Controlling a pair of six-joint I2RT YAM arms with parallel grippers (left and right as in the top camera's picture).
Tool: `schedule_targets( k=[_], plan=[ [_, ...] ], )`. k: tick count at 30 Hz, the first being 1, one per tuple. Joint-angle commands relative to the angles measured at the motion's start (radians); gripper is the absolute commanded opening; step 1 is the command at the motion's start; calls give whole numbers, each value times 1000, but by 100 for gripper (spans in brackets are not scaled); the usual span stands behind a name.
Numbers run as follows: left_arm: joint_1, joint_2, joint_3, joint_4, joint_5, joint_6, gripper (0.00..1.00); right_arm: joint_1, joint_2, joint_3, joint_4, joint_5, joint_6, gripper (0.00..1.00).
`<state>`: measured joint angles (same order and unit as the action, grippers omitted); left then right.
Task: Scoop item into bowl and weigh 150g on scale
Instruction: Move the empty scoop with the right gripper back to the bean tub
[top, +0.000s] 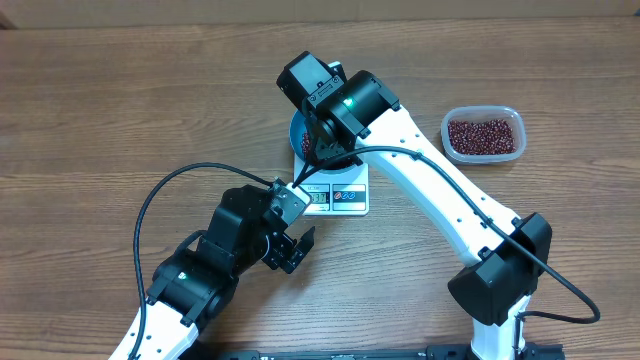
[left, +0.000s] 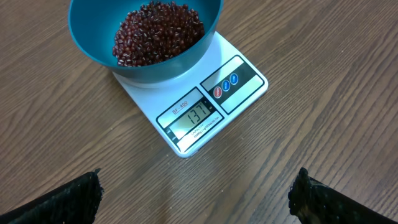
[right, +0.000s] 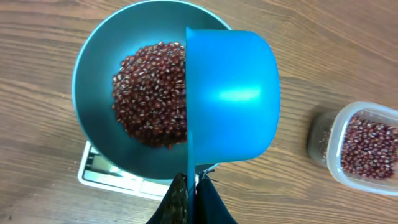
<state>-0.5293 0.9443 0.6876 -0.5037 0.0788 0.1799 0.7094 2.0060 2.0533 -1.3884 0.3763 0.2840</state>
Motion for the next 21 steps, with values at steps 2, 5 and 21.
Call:
schedule_targets(
  k=[2,5,21],
  plan=[
    [5,-2,0,3,18,-1,100,-1,-22,36,3,42,4,4],
    [5,-2,0,3,18,-1,100,-1,-22,36,4,43,4,4],
    [5,-2,0,3,18,-1,99,-54,-40,36,-64,262,136,4]
  ],
)
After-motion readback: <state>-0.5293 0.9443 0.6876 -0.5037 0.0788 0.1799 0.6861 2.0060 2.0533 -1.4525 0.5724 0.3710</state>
